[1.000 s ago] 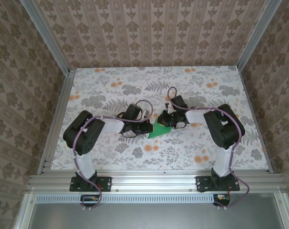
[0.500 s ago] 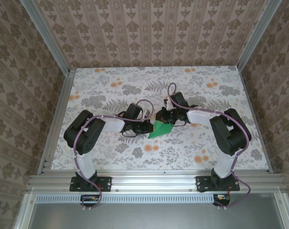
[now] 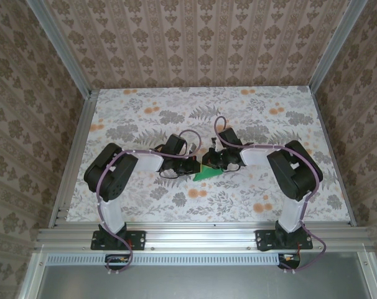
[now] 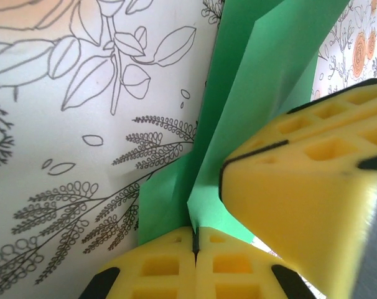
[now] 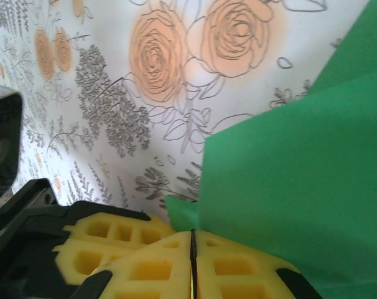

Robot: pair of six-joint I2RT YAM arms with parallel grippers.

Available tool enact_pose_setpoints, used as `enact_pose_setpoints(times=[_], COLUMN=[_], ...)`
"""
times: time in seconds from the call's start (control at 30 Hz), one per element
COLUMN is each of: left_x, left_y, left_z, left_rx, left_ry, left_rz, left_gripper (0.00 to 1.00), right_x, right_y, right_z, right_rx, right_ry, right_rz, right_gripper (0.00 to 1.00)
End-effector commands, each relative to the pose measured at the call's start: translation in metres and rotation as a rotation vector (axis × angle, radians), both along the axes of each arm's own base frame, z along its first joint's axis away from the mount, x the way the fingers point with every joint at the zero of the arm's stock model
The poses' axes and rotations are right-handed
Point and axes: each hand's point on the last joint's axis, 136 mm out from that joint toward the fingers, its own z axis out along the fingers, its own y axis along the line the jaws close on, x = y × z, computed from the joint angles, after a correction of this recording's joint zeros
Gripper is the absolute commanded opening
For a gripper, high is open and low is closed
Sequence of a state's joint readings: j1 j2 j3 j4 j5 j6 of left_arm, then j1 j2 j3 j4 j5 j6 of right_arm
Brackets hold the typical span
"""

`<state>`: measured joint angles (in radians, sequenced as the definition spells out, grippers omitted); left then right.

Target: Fold a paper plane with a square sheet of paper (pick it up from the middle)

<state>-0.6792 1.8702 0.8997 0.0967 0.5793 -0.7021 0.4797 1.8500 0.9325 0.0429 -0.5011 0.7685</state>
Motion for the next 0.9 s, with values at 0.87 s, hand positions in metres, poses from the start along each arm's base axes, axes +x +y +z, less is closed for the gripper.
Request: enact_pose_setpoints(times=[0.87], left_x=[-0.051], left_y=[0.038], left_z=[-0.068], left_rx=[0.236], left_ry=[0.195], left_rz=[-0.052], left_gripper=[0.0], right_x=[0.044], right_y=[-0.092], right_z=[-0.027], right_rx=[-0.067], right_ry=[0.092], right_rz=[-0.195], right_gripper=[0.13])
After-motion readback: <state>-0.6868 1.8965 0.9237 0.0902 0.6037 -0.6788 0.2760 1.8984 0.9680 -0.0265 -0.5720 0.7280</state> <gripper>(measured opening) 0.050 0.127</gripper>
